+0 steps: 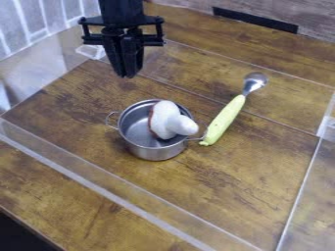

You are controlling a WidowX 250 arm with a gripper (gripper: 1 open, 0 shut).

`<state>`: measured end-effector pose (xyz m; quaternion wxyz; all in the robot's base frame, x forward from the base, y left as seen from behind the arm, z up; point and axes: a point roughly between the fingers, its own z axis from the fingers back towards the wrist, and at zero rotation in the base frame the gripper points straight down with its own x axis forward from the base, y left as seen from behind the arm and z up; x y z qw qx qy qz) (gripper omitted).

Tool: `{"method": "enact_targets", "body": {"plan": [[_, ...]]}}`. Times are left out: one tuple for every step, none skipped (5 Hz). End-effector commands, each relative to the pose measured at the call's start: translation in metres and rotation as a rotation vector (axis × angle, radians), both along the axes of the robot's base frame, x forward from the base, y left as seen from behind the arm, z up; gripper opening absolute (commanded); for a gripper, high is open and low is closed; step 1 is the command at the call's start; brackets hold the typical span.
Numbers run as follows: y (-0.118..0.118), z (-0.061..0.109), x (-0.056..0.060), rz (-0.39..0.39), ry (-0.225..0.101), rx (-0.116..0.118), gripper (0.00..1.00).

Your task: Remove the mushroom from the silver pot and put it on the table

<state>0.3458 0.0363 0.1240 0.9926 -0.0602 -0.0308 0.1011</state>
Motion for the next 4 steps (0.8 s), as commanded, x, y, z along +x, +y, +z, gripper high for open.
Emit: {"method": "enact_targets", "body": {"plan": [[0.020,0.017,0.012,0.010,-0.052,0.008,0.00],[0.016,-0.006,0.022,0.025,-0.044,0.008,0.00],[0.010,-0.029,0.034,-0.009,-0.031,0.007,0.00],[0.011,-0.039,0.040,-0.052,-0.017,0.005,1.00]]}}
